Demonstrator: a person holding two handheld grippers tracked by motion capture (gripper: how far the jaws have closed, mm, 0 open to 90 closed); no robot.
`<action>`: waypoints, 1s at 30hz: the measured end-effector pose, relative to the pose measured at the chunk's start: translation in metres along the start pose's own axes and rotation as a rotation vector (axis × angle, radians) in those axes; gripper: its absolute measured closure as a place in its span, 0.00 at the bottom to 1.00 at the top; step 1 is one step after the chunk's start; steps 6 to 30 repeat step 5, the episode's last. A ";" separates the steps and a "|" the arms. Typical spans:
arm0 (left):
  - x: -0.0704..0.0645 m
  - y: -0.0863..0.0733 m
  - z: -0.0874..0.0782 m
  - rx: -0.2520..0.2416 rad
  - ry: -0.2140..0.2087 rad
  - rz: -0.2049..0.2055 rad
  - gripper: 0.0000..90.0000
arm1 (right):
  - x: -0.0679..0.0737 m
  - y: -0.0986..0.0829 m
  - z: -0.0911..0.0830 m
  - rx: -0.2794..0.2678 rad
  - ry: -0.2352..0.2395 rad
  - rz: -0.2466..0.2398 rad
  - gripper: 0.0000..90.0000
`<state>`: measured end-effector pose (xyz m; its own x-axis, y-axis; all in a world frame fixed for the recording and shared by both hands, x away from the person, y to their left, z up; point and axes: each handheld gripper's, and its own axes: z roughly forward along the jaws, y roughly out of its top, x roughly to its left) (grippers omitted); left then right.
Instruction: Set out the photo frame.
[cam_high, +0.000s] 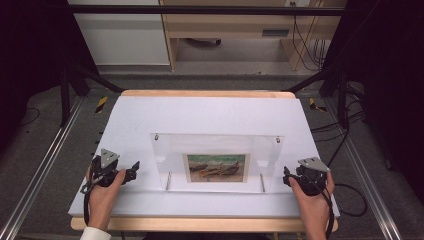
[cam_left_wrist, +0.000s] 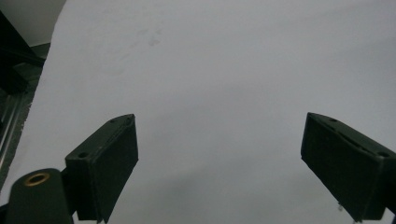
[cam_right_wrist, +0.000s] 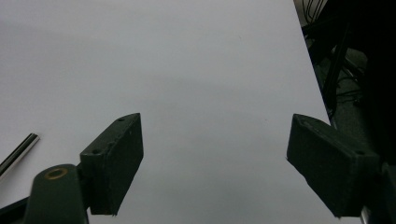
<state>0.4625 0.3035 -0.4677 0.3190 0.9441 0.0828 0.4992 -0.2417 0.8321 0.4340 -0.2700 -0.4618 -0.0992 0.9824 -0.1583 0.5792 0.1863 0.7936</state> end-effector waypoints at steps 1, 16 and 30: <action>-0.001 0.000 -0.001 -0.005 -0.003 0.007 0.11 | 0.001 0.000 0.001 0.003 -0.005 -0.016 0.24; -0.003 0.003 -0.004 -0.055 -0.013 0.025 0.11 | 0.002 -0.002 0.000 -0.003 0.009 -0.021 0.28; -0.003 0.003 -0.004 -0.055 -0.013 0.025 0.11 | 0.002 -0.002 0.000 -0.003 0.009 -0.021 0.28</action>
